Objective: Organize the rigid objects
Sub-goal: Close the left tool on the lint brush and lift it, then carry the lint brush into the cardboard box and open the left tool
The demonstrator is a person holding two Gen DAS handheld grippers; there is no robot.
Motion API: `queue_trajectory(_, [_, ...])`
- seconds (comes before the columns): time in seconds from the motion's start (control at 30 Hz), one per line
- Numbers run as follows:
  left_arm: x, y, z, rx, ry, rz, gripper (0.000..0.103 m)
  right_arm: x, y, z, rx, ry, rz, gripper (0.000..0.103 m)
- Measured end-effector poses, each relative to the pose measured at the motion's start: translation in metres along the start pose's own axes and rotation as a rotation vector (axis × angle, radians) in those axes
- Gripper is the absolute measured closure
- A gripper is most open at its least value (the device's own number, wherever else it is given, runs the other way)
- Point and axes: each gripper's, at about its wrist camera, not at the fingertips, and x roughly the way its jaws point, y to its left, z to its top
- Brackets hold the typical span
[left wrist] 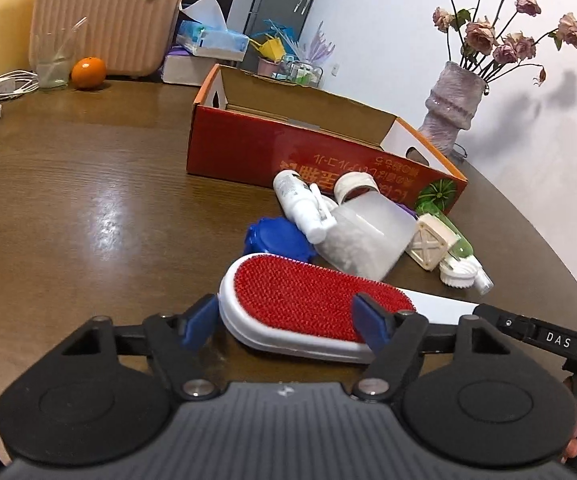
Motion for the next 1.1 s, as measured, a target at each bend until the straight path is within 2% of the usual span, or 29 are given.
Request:
queue_trajectory(0.17, [-0.024, -0.002, -0.018, 0.003, 0.005, 0.0, 0.031, -0.018, -0.001, -0.016, 0.072, -0.019, -0.003, 0.09])
queue_trajectory(0.43, [-0.074, -0.007, -0.051, 0.052, -0.01, -0.025, 0.037, -0.059, 0.006, -0.049, 0.065, -0.031, -0.03, 0.09])
queue_trajectory(0.67, [-0.098, -0.013, -0.052, 0.065, -0.092, -0.023, 0.039, -0.085, 0.021, -0.057, -0.001, -0.065, -0.034, 0.09])
queue_trajectory(0.87, [-0.101, -0.015, -0.023, 0.074, -0.172, -0.046, 0.038, -0.097, 0.031, -0.032, -0.048, -0.132, -0.021, 0.09])
queue_trajectory(1.1, [-0.064, -0.019, 0.054, 0.085, -0.273, -0.041, 0.039, -0.062, 0.042, 0.043, -0.098, -0.192, -0.009, 0.09])
